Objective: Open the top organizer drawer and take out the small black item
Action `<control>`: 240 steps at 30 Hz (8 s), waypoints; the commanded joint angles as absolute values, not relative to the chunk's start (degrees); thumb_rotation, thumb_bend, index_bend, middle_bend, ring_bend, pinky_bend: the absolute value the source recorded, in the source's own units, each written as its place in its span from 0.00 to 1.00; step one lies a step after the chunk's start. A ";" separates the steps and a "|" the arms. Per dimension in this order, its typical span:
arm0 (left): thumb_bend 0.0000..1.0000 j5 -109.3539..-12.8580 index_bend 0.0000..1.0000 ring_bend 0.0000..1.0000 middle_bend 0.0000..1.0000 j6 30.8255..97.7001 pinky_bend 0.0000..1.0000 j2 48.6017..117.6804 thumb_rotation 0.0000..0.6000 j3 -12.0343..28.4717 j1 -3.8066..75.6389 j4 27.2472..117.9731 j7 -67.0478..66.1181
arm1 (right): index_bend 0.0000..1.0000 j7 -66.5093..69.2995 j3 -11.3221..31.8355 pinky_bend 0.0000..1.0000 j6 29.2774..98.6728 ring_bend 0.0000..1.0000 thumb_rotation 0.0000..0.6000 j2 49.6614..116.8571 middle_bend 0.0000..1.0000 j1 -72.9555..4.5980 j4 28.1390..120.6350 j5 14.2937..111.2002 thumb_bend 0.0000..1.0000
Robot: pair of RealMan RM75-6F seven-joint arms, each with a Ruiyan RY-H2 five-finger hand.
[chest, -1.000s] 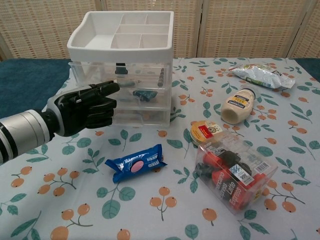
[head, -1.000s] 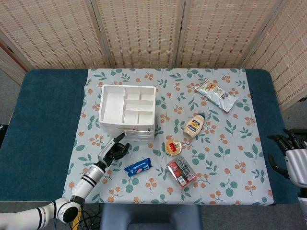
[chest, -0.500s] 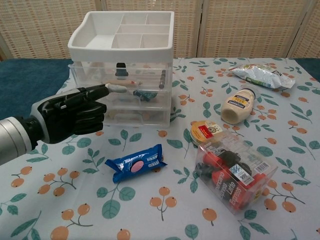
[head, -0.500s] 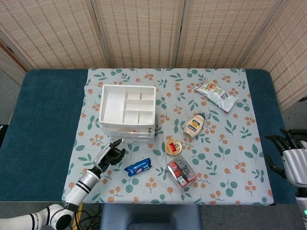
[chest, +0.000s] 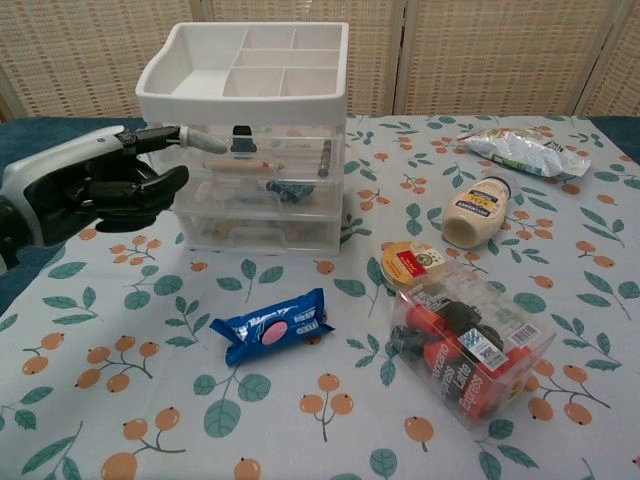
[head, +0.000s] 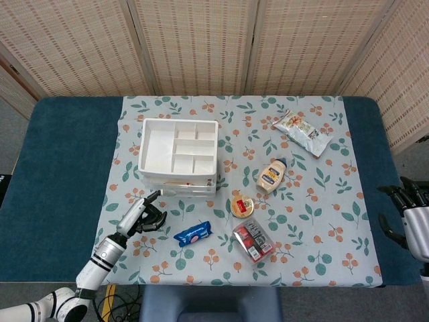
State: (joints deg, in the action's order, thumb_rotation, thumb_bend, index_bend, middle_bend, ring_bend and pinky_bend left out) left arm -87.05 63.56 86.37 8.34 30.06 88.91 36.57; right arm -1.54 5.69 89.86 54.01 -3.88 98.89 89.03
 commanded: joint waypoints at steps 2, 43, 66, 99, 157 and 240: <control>0.49 -89.33 0.18 1.00 0.98 68.03 1.00 82.18 1.00 8.53 29.60 91.18 23.23 | 0.23 -1.49 5.87 0.24 89.92 0.15 1.00 53.76 0.30 -3.94 99.01 89.00 0.43; 0.49 -77.84 0.22 1.00 0.98 56.96 1.00 81.38 1.00 10.15 37.17 93.12 10.90 | 0.23 0.93 5.31 0.24 90.09 0.15 1.00 54.78 0.30 -3.07 96.80 88.58 0.43; 0.49 -82.55 0.30 1.00 0.98 58.36 1.00 76.34 1.00 6.11 35.89 98.86 10.86 | 0.23 1.71 5.22 0.24 89.81 0.15 1.00 55.73 0.30 -3.17 95.83 88.62 0.43; 0.49 -86.82 0.27 1.00 0.98 59.42 1.00 71.52 1.00 1.37 33.77 105.49 10.44 | 0.23 3.08 4.98 0.24 89.99 0.15 1.00 56.17 0.30 -2.77 94.48 88.59 0.43; 0.19 -102.93 0.43 1.00 1.00 61.23 1.00 72.97 1.00 6.77 48.52 84.28 -5.74 | 0.23 2.11 5.40 0.24 92.56 0.15 1.00 51.68 0.30 -1.56 99.05 89.74 0.43; 0.34 -96.91 0.55 1.00 1.00 58.48 1.00 76.62 1.00 3.02 51.78 79.42 -6.91 | 0.23 2.37 5.65 0.24 90.66 0.15 1.00 53.23 0.30 -2.24 97.74 88.20 0.43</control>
